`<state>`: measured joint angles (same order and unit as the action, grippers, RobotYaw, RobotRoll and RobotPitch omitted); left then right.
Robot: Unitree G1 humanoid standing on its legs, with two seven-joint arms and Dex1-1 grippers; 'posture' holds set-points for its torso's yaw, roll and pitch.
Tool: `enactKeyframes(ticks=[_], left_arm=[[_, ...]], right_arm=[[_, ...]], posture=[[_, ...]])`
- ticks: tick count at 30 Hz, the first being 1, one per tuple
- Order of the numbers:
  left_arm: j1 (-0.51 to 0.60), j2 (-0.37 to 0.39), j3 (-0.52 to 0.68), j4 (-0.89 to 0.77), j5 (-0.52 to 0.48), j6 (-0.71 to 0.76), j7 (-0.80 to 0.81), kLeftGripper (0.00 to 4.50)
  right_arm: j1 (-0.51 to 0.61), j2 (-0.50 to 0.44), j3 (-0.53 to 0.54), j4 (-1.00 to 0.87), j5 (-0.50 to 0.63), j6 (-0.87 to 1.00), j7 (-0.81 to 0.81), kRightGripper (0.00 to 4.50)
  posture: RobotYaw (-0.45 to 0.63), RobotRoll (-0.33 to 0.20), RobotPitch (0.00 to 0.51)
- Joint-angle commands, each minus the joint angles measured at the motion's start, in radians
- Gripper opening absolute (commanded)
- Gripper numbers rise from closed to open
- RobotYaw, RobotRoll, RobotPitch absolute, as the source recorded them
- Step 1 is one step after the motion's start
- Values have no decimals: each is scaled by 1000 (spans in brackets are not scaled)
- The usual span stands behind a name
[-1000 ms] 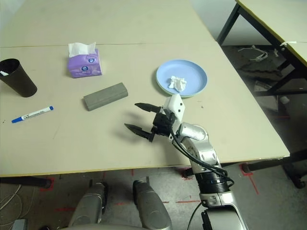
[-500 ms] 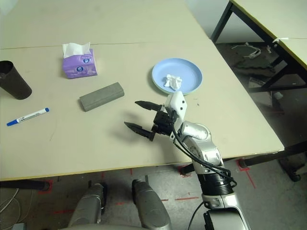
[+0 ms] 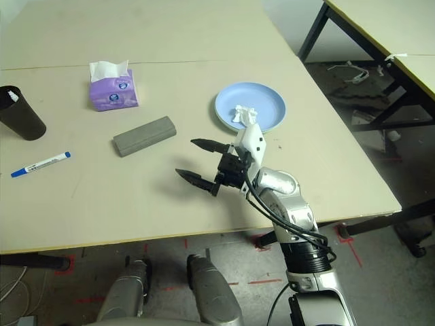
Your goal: Organize and tidy the items on the table.
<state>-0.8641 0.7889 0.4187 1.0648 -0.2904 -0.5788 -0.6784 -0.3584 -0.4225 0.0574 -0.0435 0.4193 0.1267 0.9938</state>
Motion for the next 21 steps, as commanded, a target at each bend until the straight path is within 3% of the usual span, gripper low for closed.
enactKeyframes(ticks=[1, 3, 5, 12, 17, 21], left_arm=[[44, -59, -44, -186, -100, 130, -220, 4491], [100, -67, -95, -305, -112, 207, -310, 4491], [209, -27, -193, -479, -94, 329, -422, 4491], [470, 263, -319, -667, 54, 622, -541, 4491], [507, 357, -284, -661, 85, 693, -516, 4491], [513, 380, -283, -659, 107, 715, -492, 4491]], right_arm=[[5, 2, 15, 8, -9, -10, 11, 4500], [10, 0, 21, 3, -11, -12, 20, 4500], [12, 0, 19, 2, -10, -12, 20, 4500], [17, 1, 16, -2, -11, -13, 18, 4500], [22, 8, 25, 4, -13, -23, 26, 4500], [19, 16, 33, 8, -15, -30, 31, 4500]], posture=[[-161, 0, 220], [-165, 0, 221], [-168, 0, 222], [-160, 0, 228], [-145, 0, 232], [-142, 0, 233]])
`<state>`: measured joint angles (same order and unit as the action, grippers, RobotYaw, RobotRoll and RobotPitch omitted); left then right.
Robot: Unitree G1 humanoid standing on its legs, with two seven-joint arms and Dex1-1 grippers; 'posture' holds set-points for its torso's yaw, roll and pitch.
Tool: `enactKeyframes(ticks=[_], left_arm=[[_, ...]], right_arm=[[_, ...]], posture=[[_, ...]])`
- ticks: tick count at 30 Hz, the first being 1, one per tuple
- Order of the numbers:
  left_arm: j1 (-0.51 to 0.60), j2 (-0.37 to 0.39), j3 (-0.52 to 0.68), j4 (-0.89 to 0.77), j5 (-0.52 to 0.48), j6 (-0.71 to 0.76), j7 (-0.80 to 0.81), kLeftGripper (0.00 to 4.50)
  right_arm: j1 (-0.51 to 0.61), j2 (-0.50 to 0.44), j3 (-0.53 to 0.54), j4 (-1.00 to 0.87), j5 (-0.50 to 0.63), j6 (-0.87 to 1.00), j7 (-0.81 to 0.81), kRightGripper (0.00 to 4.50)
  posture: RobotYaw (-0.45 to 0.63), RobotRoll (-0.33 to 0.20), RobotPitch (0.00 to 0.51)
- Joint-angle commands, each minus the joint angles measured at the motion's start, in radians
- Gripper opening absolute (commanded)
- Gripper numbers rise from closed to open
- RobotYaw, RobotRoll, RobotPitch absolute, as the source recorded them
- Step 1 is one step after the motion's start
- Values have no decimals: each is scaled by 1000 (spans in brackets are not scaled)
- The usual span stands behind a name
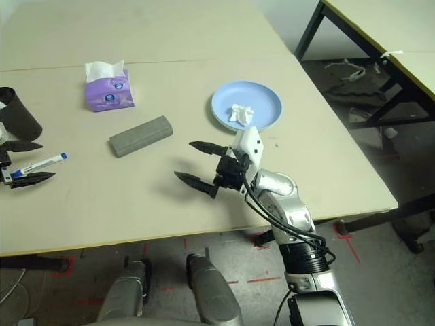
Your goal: Organize and tidy the items on the table.
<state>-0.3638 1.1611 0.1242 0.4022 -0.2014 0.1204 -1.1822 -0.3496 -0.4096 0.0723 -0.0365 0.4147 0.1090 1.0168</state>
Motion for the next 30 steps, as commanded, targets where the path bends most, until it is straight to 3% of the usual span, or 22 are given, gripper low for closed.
enactKeyframes(ticks=[1, 14, 20, 30], left_arm=[[7, 3, 8, 8, 26, 17, 26, 4491], [-108, -129, -82, 171, 132, 13, 111, 4491], [-143, -139, -119, 248, 187, 1, 112, 4491], [-132, -129, -117, 255, 176, -22, 42, 1172]], right_arm=[[8, 6, 19, 0, -10, -12, 7, 4500], [11, -9, 16, -53, 2, 3, -2, 4500], [15, -9, 17, -88, 11, 21, -17, 4500], [21, -8, 15, -106, 18, 36, -22, 4500]], posture=[[-142, 0, 233], [-200, 0, 217], [-215, 0, 214], [-207, 0, 208]])
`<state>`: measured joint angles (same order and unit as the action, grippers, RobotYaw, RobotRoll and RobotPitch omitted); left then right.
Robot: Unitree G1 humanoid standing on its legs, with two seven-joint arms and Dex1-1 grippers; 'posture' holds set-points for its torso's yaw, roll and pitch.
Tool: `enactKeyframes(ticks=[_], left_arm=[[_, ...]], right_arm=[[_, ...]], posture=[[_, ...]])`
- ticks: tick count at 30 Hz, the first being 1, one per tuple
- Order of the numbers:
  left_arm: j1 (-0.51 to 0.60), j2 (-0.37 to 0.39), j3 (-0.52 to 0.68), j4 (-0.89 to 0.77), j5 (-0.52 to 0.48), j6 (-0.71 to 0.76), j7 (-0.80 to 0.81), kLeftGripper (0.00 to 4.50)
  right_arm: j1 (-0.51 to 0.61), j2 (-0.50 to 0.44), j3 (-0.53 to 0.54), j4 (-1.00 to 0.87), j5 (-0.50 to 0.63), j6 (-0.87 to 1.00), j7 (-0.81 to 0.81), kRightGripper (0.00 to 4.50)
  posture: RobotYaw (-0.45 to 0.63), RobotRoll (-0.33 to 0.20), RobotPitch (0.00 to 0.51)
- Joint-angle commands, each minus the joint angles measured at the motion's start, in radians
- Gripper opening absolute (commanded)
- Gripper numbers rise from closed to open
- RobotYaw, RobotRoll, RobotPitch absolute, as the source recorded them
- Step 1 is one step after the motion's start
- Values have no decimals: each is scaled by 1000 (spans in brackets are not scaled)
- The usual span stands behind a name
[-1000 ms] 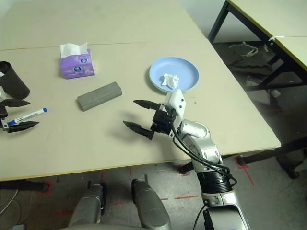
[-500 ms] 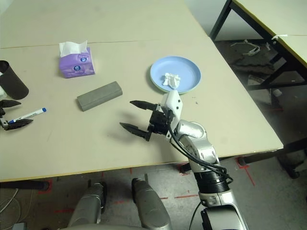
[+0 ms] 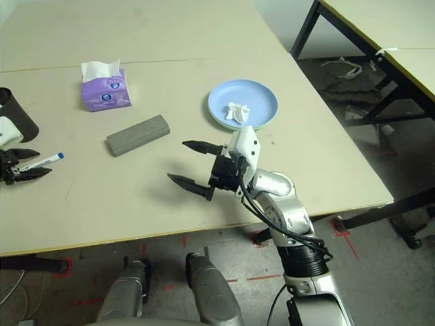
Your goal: Organize and tidy the items on the table.
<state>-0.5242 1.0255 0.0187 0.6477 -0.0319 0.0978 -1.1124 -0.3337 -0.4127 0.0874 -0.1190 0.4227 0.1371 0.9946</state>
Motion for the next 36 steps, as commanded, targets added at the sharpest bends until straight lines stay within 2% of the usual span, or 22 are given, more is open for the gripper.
enactKeyframes(ticks=[1, 3, 9, 10, 12, 14, 16, 18, 21, 25, 31, 36], left_arm=[[35, 10, -8, -1, 0, 1, -39, 814], [52, 22, -5, -24, -10, 6, -69, 303], [125, 70, 20, -143, -85, 47, -194, 294], [144, 75, 39, -181, -124, 56, -231, 294], [161, 50, 132, -292, -282, 154, -284, 294], [160, 24, 205, -365, -389, 240, -279, 294], [134, -29, 308, -400, -483, 298, -195, 294], [107, -86, 411, -385, -527, 295, -75, 294], [97, -141, 531, -314, -499, 190, 112, 294], [120, -193, 627, -339, -471, 88, 306, 294], [122, -221, 642, -322, -392, -53, 493, 294], [36, -214, 601, -235, -353, -145, 547, 294]], right_arm=[[1, -5, -1, -21, 11, 8, 0, 4500], [-7, -5, -4, -13, 11, 7, 1, 4500], [-19, -3, -2, 5, 9, -1, 8, 4500], [-19, -2, 0, 8, 8, -3, 9, 4500], [-20, 2, 2, 14, 7, -6, 10, 4500], [-20, 6, 1, 17, 9, -6, 10, 4500], [-19, 9, -1, 25, 8, -9, 10, 4500], [-16, 11, -2, 32, 5, -13, 10, 4500], [-15, 19, -17, 52, 3, -9, -15, 4500], [-12, 26, -31, 94, -8, -29, -35, 4500], [-31, 40, -32, 151, -47, -71, -75, 4500], [-21, 42, -19, 142, -40, -65, -54, 4500]], posture=[[-207, 0, 208], [-207, 0, 208], [-191, 0, 208], [-188, 0, 210], [-183, 0, 211], [-180, 0, 213], [-172, 0, 215], [-168, 0, 216], [-156, 0, 221], [-135, 0, 224], [-114, 0, 227], [-111, 0, 229]])
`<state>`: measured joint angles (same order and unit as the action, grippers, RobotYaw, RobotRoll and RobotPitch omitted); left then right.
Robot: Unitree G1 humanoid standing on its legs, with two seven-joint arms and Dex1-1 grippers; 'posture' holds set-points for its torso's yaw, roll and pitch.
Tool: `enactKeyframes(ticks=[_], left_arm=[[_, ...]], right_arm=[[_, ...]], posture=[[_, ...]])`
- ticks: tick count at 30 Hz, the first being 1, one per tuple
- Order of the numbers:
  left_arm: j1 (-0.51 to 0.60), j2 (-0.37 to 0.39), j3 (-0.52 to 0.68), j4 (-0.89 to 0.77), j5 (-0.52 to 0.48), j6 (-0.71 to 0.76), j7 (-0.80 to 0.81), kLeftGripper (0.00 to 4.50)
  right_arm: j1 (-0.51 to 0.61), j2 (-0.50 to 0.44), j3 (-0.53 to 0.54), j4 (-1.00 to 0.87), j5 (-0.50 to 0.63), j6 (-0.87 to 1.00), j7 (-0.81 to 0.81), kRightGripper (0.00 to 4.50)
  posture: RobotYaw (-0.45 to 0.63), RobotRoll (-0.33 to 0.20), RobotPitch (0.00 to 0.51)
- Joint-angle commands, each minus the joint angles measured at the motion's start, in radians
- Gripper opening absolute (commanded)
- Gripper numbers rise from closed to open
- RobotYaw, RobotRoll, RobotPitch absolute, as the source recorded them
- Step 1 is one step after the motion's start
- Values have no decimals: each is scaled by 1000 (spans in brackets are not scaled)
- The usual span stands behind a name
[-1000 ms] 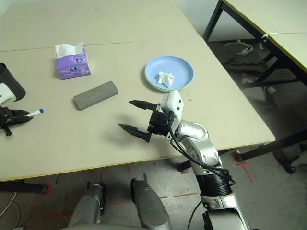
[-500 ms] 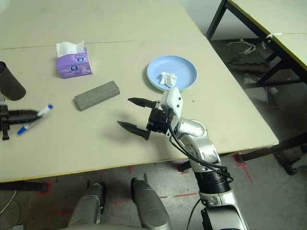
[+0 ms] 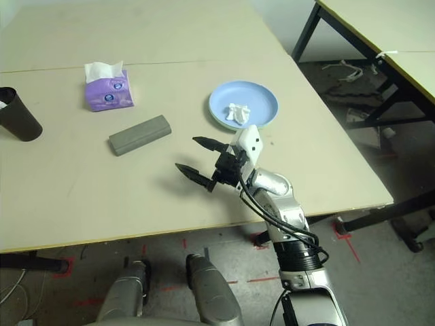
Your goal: Organize and tidy the items on the table.
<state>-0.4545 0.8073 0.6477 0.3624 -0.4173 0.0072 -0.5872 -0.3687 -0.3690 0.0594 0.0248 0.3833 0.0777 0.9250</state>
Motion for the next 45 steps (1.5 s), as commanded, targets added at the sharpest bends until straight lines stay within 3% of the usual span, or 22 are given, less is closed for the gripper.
enactKeyframes(ticks=[1, 8, 13, 20, 27, 39, 43, 45], left_arm=[[-58, 7, -40, 73, 43, -75, 26, 294], [-298, 29, -135, 373, 124, -253, 40, 294], [-396, 32, -189, 557, 159, -356, 24, 294], [-424, 6, -218, 697, 175, -473, 15, 294], [-387, -22, -219, 717, 164, -536, 17, 294], [-330, -10, -166, 645, 76, -540, -38, 4395], [-317, -7, -159, 611, 41, -515, -87, 4452], [-277, -7, -162, 493, -1, -431, -130, 4452]], right_arm=[[16, -2, 9, -5, 1, -4, 18, 4500], [20, -4, 7, -30, 5, 11, 18, 4500], [37, -16, -3, -60, 12, 27, 13, 4500], [66, -39, -16, -119, 32, 58, 5, 4500], [53, -50, -18, -141, 47, 85, 2, 4500], [24, -52, -10, -105, 45, 79, 25, 4500], [9, -23, -19, -94, 54, 76, 6, 4500], [-31, 3, -54, -86, 71, 76, -37, 4500]], posture=[[-112, 0, 230], [-145, 0, 234], [-173, 0, 236], [-202, 0, 238], [-205, 0, 238], [-173, 0, 238], [-165, 0, 239], [-167, 0, 241]])
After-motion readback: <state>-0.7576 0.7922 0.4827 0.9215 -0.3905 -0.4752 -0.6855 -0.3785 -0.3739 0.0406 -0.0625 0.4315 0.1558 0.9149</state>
